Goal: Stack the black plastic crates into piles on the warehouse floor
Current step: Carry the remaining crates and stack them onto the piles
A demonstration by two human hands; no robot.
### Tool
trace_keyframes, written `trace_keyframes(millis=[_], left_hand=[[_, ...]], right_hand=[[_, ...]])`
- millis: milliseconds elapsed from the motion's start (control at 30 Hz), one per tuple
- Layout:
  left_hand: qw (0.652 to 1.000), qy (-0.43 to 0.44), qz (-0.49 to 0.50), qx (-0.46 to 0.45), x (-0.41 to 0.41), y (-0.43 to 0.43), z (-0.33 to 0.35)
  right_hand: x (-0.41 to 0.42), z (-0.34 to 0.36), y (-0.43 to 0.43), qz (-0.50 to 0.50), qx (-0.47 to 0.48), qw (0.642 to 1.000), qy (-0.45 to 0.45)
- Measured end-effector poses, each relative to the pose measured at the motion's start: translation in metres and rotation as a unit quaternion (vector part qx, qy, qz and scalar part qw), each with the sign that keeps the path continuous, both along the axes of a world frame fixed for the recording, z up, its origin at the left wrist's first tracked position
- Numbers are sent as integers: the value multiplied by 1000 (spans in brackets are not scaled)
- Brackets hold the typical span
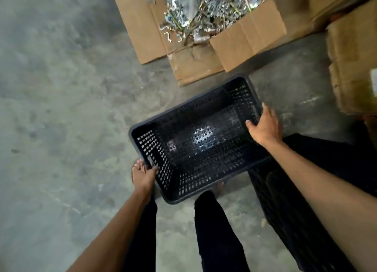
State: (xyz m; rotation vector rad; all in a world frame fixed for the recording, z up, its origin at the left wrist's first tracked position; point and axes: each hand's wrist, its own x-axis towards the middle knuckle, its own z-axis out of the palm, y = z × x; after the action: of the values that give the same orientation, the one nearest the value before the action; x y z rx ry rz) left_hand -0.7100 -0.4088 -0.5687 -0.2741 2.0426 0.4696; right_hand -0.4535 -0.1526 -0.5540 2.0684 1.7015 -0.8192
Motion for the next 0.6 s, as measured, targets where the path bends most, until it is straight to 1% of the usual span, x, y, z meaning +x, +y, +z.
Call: trace_keyframes(millis=[67,100,167,267,333,433,533,600], left_hand=[[999,12,48,1,13,-14,-51],[998,22,51,-2,16,-19,-69],[998,50,30,-10,18,-30,-95],[998,59,9,-18,16,-44,-120],[997,61,36,-8,15,-43,-117],[996,47,75,13,2,-30,-91],[998,53,36,0,-30,-11,-50],[997,73,-21,0,-58,7,6]], right_hand=[[23,-55,13,-4,0,1000,12],[32,-74,19,-11,-6,1000,21],[47,-100,24,-39,-10,999,37],[61,-122,27,-38,36,997,64],[62,-116,27,-27,52,995,80],[57,-85,32,-5,44,996,75],[45,-41,38,19,36,998,45],[35,14,37,32,34,999,25]])
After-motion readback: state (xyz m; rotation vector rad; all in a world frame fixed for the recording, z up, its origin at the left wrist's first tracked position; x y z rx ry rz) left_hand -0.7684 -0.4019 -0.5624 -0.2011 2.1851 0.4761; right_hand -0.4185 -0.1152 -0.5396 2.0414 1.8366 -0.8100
